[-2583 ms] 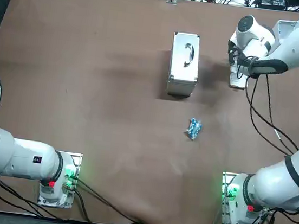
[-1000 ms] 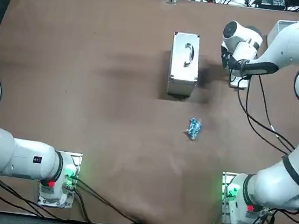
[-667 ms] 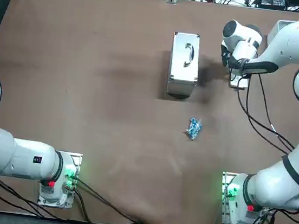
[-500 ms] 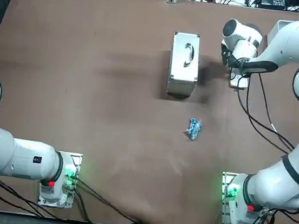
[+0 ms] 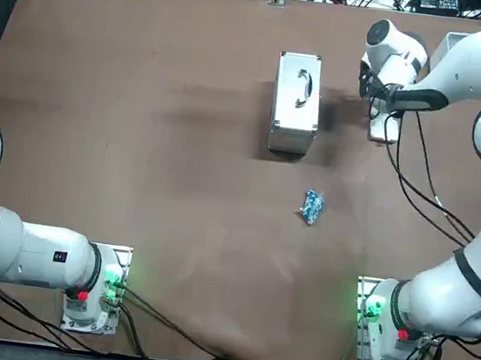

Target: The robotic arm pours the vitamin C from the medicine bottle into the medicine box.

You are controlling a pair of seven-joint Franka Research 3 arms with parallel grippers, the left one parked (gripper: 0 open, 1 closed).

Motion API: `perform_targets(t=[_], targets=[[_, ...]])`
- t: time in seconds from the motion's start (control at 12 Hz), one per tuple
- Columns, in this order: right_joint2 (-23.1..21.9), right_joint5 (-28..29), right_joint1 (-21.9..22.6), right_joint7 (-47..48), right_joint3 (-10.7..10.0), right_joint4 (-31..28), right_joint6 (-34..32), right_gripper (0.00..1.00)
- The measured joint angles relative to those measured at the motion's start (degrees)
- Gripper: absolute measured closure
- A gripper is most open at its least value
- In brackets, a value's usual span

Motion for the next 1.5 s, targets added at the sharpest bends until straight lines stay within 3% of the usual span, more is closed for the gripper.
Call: perform_targets(t=[0.17,0.67,1.08,1.5], targets=[[-1.0,5.3,-0.1,-1.4,-1.1,0.2,1.2,0.58],[-6.2,25.8,-0.4,-15.7,-7.1,-0.1,4.6,0.58],[-11.5,43.4,-2.2,-28.2,-9.9,-3.0,6.1,0.58],[-14.7,60.5,-2.4,-44.2,-16.2,-6.3,6.4,0.58]])
